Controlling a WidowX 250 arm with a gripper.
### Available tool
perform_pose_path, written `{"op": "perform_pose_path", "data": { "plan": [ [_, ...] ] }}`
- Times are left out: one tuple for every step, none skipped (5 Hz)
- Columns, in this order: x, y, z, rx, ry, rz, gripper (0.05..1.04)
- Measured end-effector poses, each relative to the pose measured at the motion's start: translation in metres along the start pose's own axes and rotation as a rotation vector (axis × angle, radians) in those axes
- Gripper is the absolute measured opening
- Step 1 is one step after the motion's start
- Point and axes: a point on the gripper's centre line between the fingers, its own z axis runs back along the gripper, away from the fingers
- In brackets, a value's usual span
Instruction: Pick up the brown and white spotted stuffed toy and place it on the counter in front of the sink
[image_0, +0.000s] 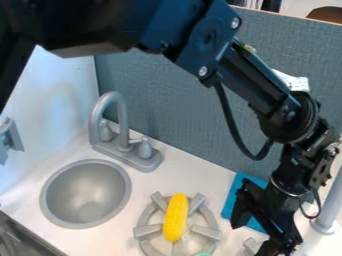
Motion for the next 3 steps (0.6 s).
{"op": "perform_pose_path", "data": {
  "plan": [
    [-0.005,-0.002,-0.016,-0.007,0.041,-0.006,0.998],
    [-0.009,-0.011,-0.023,-0.060,0.029,-0.074,0.998],
    [-0.006,-0.013,-0.019,-0.074,-0.017,-0.091,0.998]
  ]
}}
